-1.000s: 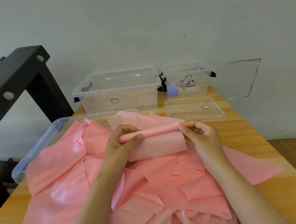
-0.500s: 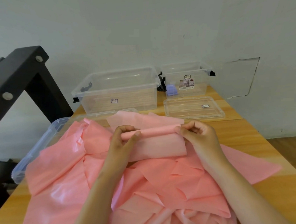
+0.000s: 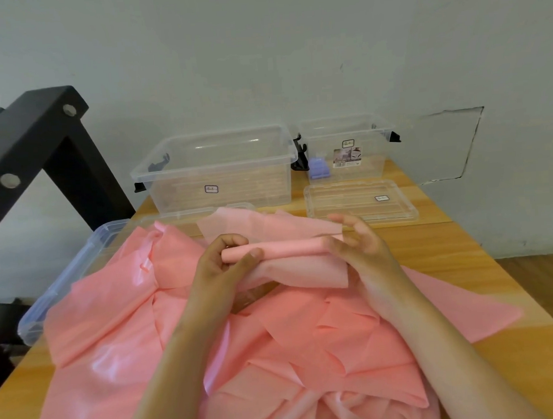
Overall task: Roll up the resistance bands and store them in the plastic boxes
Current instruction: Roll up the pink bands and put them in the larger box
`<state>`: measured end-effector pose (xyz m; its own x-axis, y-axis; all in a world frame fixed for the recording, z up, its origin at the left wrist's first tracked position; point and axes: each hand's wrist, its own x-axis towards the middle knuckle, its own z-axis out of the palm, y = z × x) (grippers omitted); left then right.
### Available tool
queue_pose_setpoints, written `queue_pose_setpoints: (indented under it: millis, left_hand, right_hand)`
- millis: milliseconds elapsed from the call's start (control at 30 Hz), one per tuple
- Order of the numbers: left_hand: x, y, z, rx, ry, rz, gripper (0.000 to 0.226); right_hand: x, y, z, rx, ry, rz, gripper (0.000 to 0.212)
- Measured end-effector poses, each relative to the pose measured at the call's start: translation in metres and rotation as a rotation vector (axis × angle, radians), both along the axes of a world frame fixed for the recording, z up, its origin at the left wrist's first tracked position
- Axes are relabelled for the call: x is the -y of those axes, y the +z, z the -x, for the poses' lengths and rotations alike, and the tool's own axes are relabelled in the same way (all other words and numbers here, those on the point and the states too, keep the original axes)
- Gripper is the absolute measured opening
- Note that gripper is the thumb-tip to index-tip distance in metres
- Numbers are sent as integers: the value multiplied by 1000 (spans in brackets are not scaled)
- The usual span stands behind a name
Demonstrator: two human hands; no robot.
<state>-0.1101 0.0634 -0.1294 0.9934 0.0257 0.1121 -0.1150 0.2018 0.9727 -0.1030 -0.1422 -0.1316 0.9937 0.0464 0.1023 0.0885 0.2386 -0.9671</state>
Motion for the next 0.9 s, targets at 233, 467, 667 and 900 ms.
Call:
queue_pose_setpoints:
  millis: [233, 467, 667, 900]
  left_hand:
    - [2, -2, -2, -20, -7, -7, 13]
    - [-2, -7, -4, -8, -65, -111, 17]
    - [2, 2, 1, 58, -49, -37, 29]
    - [0, -3, -1, 75, -29, -170, 6]
  right_hand:
    - [-2, -1, 4, 143, -73, 195, 15]
    - [2, -2, 5, 175, -8, 196, 22]
    - [-1, -2, 4, 115, -6, 223, 15]
    - [4, 1, 5, 150, -3, 199, 20]
